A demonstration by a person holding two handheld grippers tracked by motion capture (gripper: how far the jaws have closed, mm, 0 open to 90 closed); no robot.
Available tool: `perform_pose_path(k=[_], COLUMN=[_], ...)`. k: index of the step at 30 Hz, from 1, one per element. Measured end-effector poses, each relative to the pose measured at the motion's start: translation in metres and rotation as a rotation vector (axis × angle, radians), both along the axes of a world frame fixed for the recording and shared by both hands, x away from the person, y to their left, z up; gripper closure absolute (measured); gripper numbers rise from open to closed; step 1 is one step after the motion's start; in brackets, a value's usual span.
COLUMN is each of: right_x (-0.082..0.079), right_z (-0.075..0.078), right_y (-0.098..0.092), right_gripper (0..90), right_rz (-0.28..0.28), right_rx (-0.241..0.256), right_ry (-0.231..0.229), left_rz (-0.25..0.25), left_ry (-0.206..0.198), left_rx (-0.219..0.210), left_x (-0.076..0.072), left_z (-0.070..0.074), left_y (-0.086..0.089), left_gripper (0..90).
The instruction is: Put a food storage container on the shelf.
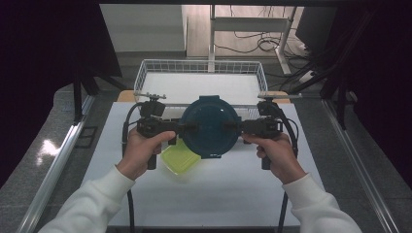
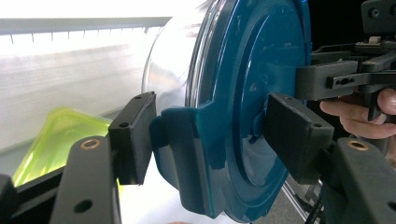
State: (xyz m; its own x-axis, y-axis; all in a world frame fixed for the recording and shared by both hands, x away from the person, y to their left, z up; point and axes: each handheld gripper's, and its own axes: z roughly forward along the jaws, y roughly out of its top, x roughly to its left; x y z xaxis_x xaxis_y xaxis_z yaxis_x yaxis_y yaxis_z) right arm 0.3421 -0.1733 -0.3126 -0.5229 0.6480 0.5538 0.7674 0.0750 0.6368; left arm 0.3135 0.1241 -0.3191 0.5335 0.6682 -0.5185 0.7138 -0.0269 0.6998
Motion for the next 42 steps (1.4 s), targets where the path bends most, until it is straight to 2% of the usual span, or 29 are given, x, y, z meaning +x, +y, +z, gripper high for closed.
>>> perform_pose_path(k=[14, 24, 33, 42], right_x=[0.01, 0.021, 0.035, 0.051], right_z=[0.022, 0.031, 0.036, 0.045], right_y=[0.006, 0.01, 0.011, 0.014], right_gripper=[32.2, 32.2, 32.2, 32.3], right_rz=[0.006, 0.011, 0.009, 0.004], right_rx=[-0.005, -0.001, 0.021, 0.021], right_ry=[-0.024, -0.034, -0.03, -0.036], left_rz=[0.0, 0.004, 0.008, 0.007], left_ry=[-0.03, -0.041, -0.05, -0.057], left_rx=[0.001, 0.003, 0.013, 0.012], left_x=[0.01, 0.02, 0.033, 0.05], left_z=[0.02, 0.029, 0.039, 0.047], left_y=[0.007, 0.01, 0.011, 0.014], left_gripper=[35.9, 36.0, 36.1, 36.1])
